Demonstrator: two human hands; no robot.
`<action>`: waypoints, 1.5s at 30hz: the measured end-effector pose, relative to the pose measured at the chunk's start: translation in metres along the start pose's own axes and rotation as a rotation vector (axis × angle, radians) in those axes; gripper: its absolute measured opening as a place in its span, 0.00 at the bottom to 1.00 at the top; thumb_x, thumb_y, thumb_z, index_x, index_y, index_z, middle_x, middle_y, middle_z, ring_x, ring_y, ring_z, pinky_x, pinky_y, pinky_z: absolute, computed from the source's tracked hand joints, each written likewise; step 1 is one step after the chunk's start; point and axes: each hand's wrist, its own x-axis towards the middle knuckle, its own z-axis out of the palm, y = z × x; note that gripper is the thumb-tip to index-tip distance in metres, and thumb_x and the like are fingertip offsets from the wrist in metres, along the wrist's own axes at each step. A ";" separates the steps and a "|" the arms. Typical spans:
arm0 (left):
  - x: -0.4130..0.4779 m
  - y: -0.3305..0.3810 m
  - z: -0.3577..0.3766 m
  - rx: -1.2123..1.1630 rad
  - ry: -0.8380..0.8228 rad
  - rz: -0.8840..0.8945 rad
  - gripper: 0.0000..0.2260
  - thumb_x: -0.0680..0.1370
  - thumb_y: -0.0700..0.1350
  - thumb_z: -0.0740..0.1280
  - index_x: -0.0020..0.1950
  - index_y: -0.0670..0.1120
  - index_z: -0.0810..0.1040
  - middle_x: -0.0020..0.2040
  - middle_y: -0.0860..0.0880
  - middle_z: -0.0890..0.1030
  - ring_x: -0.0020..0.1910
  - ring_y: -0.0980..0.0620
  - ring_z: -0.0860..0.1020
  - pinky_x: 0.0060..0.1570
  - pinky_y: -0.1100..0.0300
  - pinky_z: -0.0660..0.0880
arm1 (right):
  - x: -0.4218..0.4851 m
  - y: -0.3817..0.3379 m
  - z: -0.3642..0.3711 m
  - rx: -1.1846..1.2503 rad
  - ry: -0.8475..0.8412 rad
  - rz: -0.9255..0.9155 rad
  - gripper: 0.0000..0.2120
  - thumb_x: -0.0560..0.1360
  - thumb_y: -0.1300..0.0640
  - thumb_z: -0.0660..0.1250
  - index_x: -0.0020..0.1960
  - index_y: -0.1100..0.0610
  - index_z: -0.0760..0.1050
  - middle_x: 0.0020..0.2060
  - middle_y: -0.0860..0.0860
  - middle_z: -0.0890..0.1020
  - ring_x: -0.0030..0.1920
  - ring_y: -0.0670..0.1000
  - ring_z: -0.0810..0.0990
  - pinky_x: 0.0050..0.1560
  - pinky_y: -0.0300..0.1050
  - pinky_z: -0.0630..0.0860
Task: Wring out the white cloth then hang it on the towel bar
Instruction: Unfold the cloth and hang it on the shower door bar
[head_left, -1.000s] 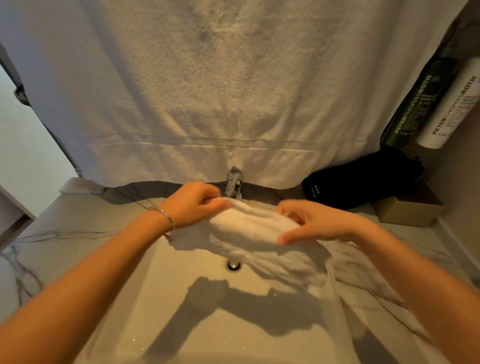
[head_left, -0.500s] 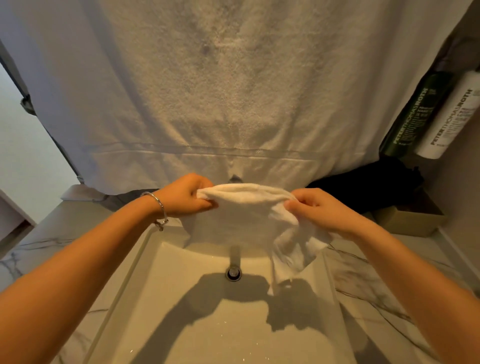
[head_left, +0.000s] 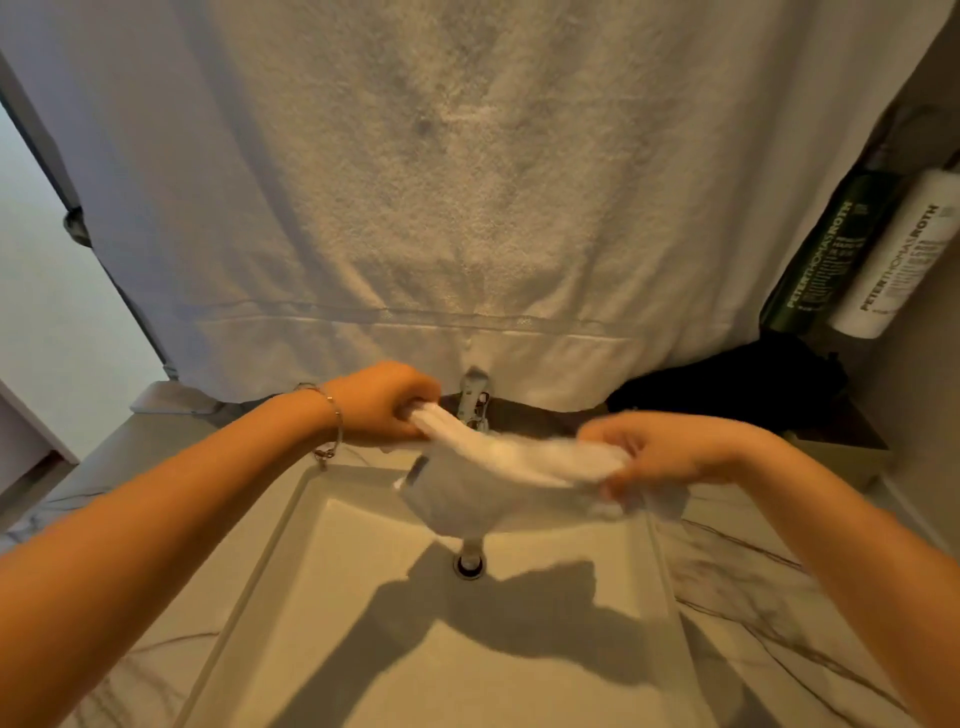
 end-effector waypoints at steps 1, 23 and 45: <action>-0.002 -0.003 -0.001 -0.037 0.065 -0.010 0.14 0.71 0.41 0.70 0.32 0.52 0.67 0.30 0.53 0.71 0.34 0.50 0.71 0.33 0.59 0.64 | 0.000 0.003 0.003 -0.032 -0.008 -0.010 0.09 0.67 0.63 0.69 0.40 0.49 0.74 0.31 0.42 0.78 0.36 0.41 0.77 0.35 0.32 0.73; -0.026 -0.009 -0.060 -0.155 0.069 -0.103 0.09 0.74 0.46 0.66 0.40 0.41 0.77 0.35 0.43 0.76 0.34 0.50 0.72 0.36 0.57 0.68 | -0.020 -0.027 -0.042 -0.342 0.401 0.204 0.14 0.61 0.52 0.78 0.33 0.59 0.75 0.26 0.50 0.74 0.28 0.47 0.71 0.28 0.42 0.65; -0.028 -0.017 -0.065 -0.102 0.866 0.161 0.08 0.72 0.47 0.64 0.39 0.43 0.77 0.31 0.44 0.76 0.30 0.52 0.72 0.34 0.60 0.69 | -0.017 -0.025 -0.030 -0.223 1.055 -0.229 0.18 0.69 0.61 0.62 0.27 0.51 0.57 0.24 0.48 0.66 0.26 0.44 0.65 0.29 0.44 0.60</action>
